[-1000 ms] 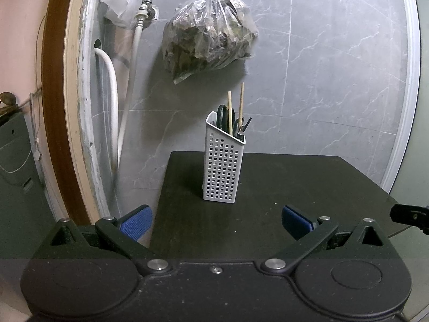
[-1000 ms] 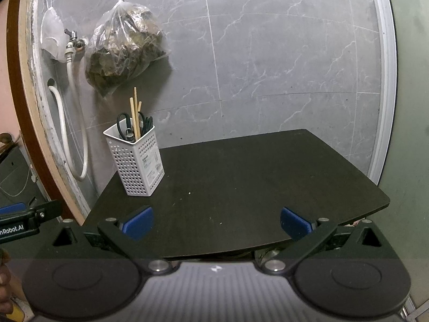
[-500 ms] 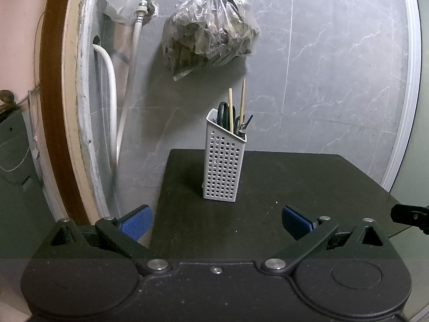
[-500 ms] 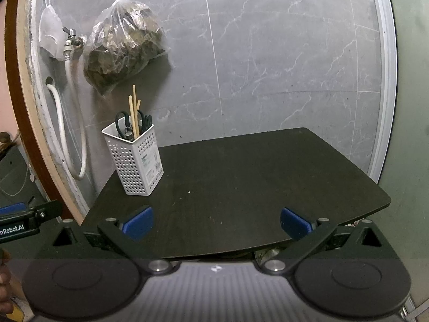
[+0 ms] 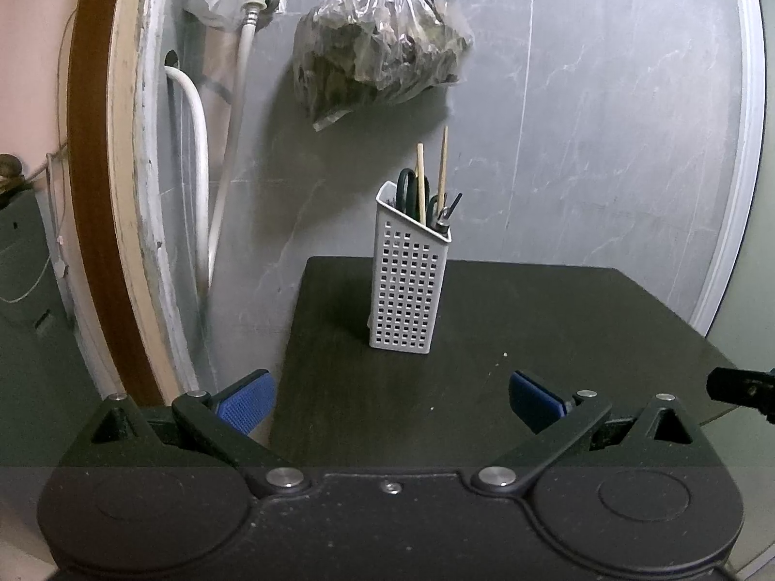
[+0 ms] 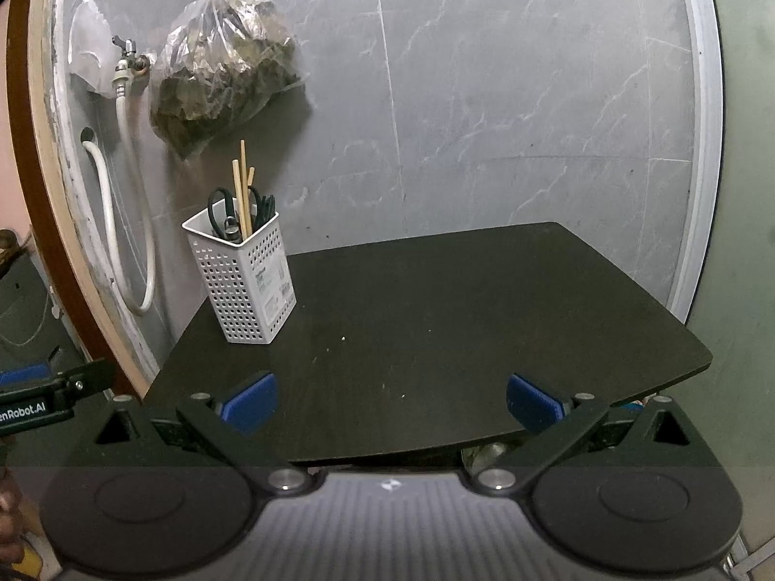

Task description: Organize utensils

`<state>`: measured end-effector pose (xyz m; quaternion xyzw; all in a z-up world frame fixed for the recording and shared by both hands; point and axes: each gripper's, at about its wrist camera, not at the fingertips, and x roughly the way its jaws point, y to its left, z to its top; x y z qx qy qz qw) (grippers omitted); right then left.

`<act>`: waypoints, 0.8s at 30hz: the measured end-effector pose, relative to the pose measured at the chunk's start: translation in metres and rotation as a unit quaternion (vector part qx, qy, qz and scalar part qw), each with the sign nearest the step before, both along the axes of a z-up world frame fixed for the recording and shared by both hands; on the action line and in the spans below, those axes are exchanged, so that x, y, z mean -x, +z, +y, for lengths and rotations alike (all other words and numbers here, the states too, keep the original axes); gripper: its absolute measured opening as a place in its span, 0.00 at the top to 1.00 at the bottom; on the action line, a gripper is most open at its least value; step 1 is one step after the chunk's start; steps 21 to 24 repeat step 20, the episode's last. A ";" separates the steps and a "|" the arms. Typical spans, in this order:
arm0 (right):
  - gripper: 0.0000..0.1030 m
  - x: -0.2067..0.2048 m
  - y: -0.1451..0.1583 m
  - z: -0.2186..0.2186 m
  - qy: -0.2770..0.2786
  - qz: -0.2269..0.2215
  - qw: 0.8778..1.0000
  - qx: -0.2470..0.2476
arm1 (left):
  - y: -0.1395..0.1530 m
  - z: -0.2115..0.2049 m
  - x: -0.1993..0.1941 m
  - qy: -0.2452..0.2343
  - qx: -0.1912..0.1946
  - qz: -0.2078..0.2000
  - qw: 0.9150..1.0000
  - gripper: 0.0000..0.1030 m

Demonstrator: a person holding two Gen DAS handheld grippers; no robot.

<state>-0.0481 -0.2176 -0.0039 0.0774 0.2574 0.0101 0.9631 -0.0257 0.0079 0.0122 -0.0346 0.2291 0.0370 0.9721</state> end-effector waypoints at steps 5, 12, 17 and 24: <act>0.00 -0.003 -0.001 0.000 -0.003 0.004 1.000 0.000 | -0.001 -0.001 -0.005 -0.002 -0.002 0.005 1.000 0.01; 0.00 -0.008 -0.002 -0.001 -0.004 0.009 1.000 0.001 | -0.003 -0.001 -0.010 -0.010 -0.001 0.006 1.000 0.01; 0.00 -0.012 -0.003 -0.002 -0.004 0.014 1.000 0.000 | -0.005 -0.002 -0.012 -0.018 0.000 0.005 1.000 0.01; 0.00 -0.015 -0.005 -0.003 -0.003 0.017 1.000 0.000 | -0.006 -0.004 -0.015 -0.018 -0.002 0.009 1.000 0.01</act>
